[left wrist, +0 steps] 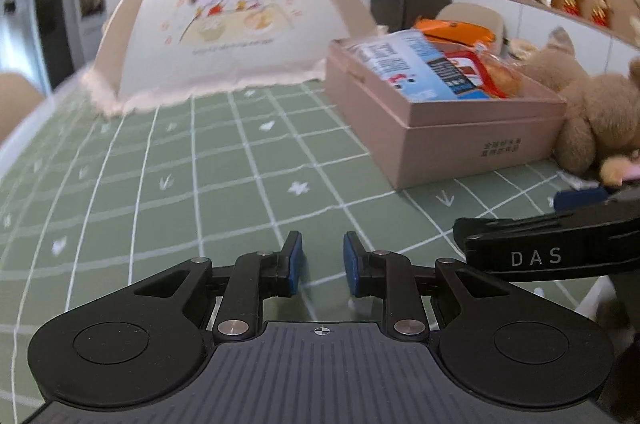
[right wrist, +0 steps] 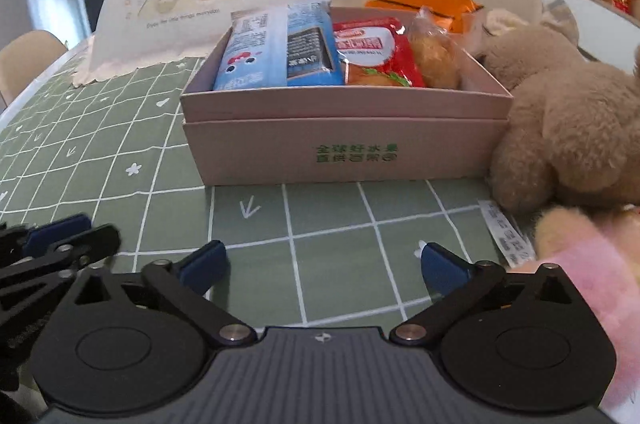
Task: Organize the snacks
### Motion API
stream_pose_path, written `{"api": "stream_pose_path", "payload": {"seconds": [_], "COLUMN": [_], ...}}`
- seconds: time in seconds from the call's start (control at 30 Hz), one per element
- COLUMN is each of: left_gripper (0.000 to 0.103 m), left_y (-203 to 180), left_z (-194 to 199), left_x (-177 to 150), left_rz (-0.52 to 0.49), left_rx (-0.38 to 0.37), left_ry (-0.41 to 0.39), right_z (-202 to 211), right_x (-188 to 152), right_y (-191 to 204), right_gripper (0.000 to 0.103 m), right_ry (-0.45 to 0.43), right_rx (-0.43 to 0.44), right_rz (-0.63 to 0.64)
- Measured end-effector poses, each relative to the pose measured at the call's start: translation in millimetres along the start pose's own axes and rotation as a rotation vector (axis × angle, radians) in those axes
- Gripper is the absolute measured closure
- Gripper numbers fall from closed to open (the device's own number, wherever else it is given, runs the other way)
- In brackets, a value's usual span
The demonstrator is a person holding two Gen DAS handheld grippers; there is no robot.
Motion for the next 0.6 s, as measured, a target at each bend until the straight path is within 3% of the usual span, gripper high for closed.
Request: {"api": "stream_pose_path", "payload": {"seconds": [0.23,0.6], "left_gripper": [0.077,0.077], "left_y": [1.7,3.4], "left_z": [-4.4,-5.5], "left_x": [2.6,3.0], "left_rz": [0.018,0.022], "left_rx": [-0.015,-0.024], "left_ry": [0.006,0.009], "right_z": [0.2,0.5], "right_x": [-2.9,-3.1], "right_y": [0.9,-0.3], "right_gripper": [0.000,0.000], "right_ry": [-0.069,-0.071], "right_rx": [-0.016,-0.002], "right_rz": [0.020,0.011]}}
Point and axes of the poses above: each gripper's, at about its wrist camera, not at the fingertips, and z roughly against the way its jaws point, y to its left, x to its top, the point moved 6 cm from there along -z, roughly the way its jaws point, and after that the axes turned 14 degrees about x, right-handed, at the moved point
